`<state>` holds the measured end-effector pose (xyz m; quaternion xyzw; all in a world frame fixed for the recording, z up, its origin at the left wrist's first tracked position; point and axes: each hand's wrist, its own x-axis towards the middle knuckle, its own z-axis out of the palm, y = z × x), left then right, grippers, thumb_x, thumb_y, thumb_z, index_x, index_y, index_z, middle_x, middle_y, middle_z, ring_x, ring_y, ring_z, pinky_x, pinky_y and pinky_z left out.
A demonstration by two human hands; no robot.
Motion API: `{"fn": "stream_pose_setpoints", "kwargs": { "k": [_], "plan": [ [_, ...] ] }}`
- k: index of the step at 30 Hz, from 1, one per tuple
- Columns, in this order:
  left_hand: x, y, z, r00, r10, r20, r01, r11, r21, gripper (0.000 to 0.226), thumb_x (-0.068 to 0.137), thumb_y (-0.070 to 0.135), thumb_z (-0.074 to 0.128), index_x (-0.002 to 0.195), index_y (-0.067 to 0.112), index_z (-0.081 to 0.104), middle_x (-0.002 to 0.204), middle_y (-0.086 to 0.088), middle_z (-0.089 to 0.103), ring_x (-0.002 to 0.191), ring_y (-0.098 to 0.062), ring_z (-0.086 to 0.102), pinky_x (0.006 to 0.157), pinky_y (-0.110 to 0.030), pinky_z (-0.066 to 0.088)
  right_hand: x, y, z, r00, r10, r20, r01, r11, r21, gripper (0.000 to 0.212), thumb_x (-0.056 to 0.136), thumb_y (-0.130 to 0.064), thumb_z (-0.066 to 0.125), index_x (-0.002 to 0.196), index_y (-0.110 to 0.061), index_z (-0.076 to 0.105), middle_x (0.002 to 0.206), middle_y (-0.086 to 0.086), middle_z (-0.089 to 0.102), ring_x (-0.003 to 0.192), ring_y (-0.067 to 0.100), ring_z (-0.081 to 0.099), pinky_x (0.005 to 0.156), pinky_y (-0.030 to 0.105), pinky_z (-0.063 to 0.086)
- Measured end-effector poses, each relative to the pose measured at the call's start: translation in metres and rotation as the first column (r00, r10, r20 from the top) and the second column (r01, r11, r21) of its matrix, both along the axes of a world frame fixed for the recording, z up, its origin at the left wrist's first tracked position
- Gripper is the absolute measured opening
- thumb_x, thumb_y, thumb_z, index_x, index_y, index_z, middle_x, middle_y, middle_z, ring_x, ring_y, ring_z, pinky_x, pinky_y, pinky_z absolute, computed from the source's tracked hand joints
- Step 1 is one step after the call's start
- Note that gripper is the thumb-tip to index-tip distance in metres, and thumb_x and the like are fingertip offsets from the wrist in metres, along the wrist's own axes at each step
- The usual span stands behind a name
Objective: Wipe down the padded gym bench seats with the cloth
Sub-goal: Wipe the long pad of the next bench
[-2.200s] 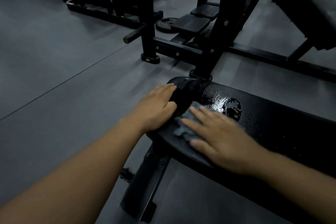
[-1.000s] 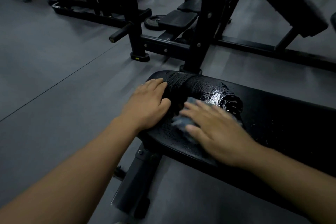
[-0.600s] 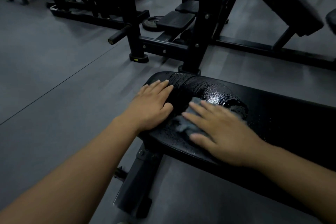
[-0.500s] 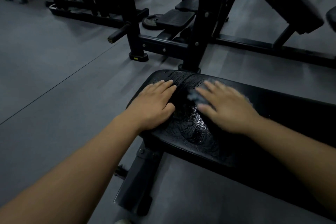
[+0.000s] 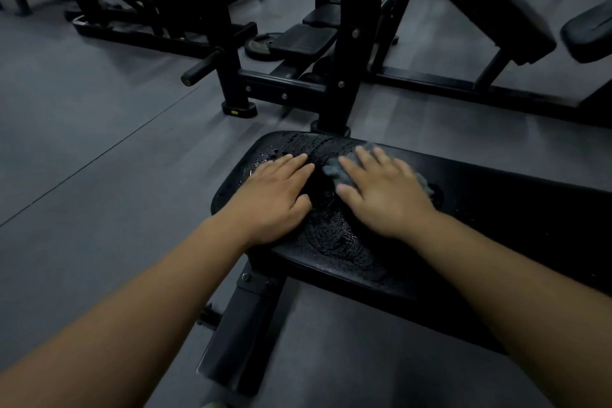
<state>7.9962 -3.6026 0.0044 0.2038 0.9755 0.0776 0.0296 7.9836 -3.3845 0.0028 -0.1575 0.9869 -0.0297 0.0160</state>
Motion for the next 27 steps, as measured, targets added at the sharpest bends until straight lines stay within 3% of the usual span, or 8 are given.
{"fn": "stream_pose_setpoints", "kwargs": {
  "k": [4, 7, 10, 13, 16, 22, 27],
  "plan": [
    [0.002, 0.011, 0.005, 1.0, -0.017, -0.012, 0.018, 1.0, 0.007, 0.076, 0.088, 0.05, 0.014, 0.159, 0.02, 0.016, 0.167, 0.0, 0.007, 0.153, -0.015, 0.003, 0.125, -0.037, 0.005, 0.067, 0.032, 0.007, 0.962, 0.267, 0.054, -0.264, 0.963, -0.055, 0.075, 0.088, -0.073, 0.0, 0.157, -0.043, 0.009, 0.166, -0.012, -0.005, 0.153, 0.011, -0.007, 0.125, 0.04, 0.0],
    [0.008, 0.027, 0.006, 0.998, -0.058, 0.003, 0.058, 0.998, 0.007, 0.075, 0.09, 0.047, 0.016, 0.159, 0.02, 0.015, 0.167, 0.0, 0.007, 0.153, -0.016, 0.002, 0.125, -0.036, 0.004, 0.042, 0.066, 0.005, 0.99, 0.131, 0.053, -0.129, 0.991, -0.037, 0.085, 0.081, -0.082, -0.006, 0.157, -0.045, 0.01, 0.167, -0.01, 0.003, 0.154, 0.014, -0.001, 0.124, 0.042, 0.008],
    [0.01, 0.035, 0.002, 0.998, -0.058, -0.015, 0.058, 0.998, 0.006, 0.075, 0.09, 0.05, 0.015, 0.159, 0.02, 0.017, 0.167, -0.001, 0.008, 0.153, -0.017, 0.003, 0.125, -0.039, 0.006, 0.012, 0.047, 0.004, 0.997, -0.074, 0.027, 0.074, 0.997, -0.002, 0.071, 0.094, -0.071, 0.01, 0.158, -0.041, 0.012, 0.168, -0.004, 0.005, 0.154, 0.019, 0.002, 0.122, 0.043, 0.005],
    [0.01, 0.034, 0.0, 0.998, -0.056, -0.027, 0.056, 0.998, 0.013, 0.084, 0.084, 0.057, 0.006, 0.158, 0.02, 0.019, 0.167, 0.0, 0.011, 0.153, -0.017, 0.005, 0.124, -0.04, 0.008, 0.052, 0.028, 0.005, 0.996, 0.091, 0.017, -0.09, 0.996, -0.027, 0.068, 0.095, -0.066, 0.01, 0.158, -0.041, 0.012, 0.168, -0.005, 0.002, 0.154, 0.017, -0.001, 0.124, 0.042, 0.001],
    [0.01, 0.035, -0.001, 0.997, -0.06, -0.045, 0.061, 0.998, 0.01, 0.079, 0.087, 0.054, 0.011, 0.158, 0.02, 0.02, 0.167, 0.0, 0.012, 0.153, -0.017, 0.006, 0.124, -0.04, 0.008, 0.1, 0.051, 0.008, 0.963, 0.258, 0.073, -0.255, 0.966, -0.053, 0.072, 0.089, -0.069, 0.003, 0.157, -0.045, 0.01, 0.166, -0.012, -0.002, 0.154, 0.011, -0.006, 0.125, 0.04, 0.002],
    [0.015, 0.042, 0.002, 1.0, -0.012, -0.026, 0.012, 1.0, -0.014, 0.073, 0.091, 0.048, 0.017, 0.158, 0.019, 0.022, 0.166, -0.002, 0.014, 0.153, -0.019, 0.009, 0.124, -0.04, 0.009, 0.065, 0.045, 0.006, 1.0, 0.02, 0.019, -0.02, 1.0, -0.019, 0.081, 0.083, -0.069, -0.003, 0.157, -0.04, 0.013, 0.168, -0.004, 0.006, 0.154, 0.018, 0.001, 0.124, 0.043, 0.004],
    [0.03, 0.053, 0.004, 1.0, 0.027, -0.003, -0.027, 0.999, 0.017, 0.073, 0.091, 0.047, 0.019, 0.158, 0.018, 0.022, 0.166, -0.002, 0.014, 0.153, -0.019, 0.009, 0.124, -0.041, 0.009, 0.123, 0.068, 0.005, 0.958, 0.282, 0.052, -0.28, 0.959, -0.041, 0.069, 0.094, -0.064, 0.011, 0.156, -0.038, 0.023, 0.167, -0.004, 0.013, 0.154, 0.019, 0.009, 0.123, 0.042, 0.011]
  ]
}}
